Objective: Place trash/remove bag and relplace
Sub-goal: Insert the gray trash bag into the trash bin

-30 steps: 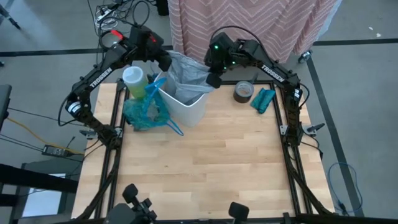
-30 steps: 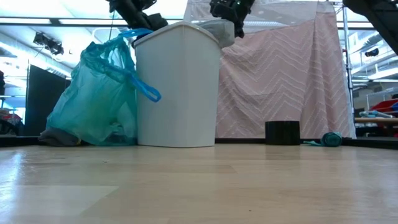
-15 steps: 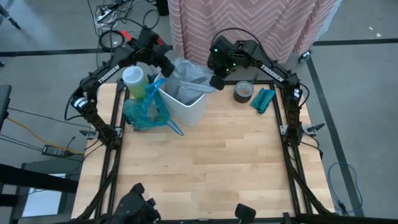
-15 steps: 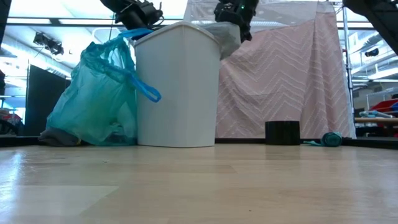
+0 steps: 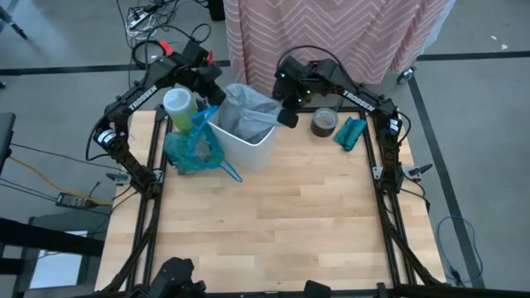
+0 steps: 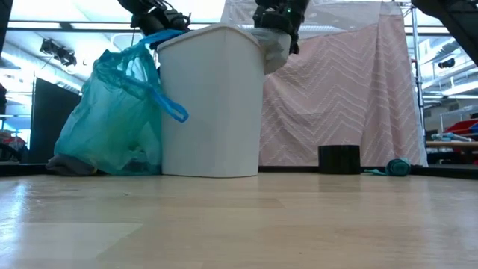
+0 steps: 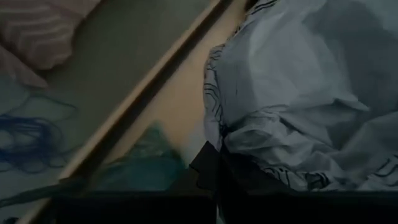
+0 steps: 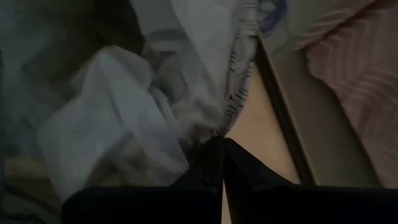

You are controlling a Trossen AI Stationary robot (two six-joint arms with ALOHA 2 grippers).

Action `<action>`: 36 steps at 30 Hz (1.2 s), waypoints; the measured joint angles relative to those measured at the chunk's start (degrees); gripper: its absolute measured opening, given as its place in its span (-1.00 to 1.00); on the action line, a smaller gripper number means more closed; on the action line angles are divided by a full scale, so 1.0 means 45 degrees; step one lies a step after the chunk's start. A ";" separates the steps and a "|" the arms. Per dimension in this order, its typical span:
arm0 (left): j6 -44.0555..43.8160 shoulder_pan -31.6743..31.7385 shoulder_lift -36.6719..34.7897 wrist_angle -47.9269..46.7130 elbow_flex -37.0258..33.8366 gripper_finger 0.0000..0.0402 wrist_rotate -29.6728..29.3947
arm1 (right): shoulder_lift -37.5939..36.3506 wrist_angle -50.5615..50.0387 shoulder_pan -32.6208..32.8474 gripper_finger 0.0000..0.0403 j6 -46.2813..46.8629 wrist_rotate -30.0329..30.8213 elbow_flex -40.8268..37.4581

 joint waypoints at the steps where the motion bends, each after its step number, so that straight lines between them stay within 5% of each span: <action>1: -0.0144 0.0000 0.0000 -0.0033 0.0000 -0.96 0.0275 | 0.0000 0.0019 0.0000 -1.00 -0.0002 -0.0246 -0.0040; 8: -0.0427 -0.0004 -0.0318 -0.1397 0.0000 -0.96 0.1592 | 0.0000 -0.0567 0.0005 -0.90 -0.0014 -0.1823 -0.0079; 21: -0.1149 0.0092 -0.0986 -0.2111 0.0000 -0.96 0.1910 | 0.0000 -0.0946 -0.0039 -0.52 -0.0471 -0.1475 -0.0079; 36: -0.0129 0.0287 -0.1020 -0.2064 0.2213 -0.96 -0.0211 | 0.0000 -0.0924 -0.0015 -0.21 -0.0578 -0.1111 0.0504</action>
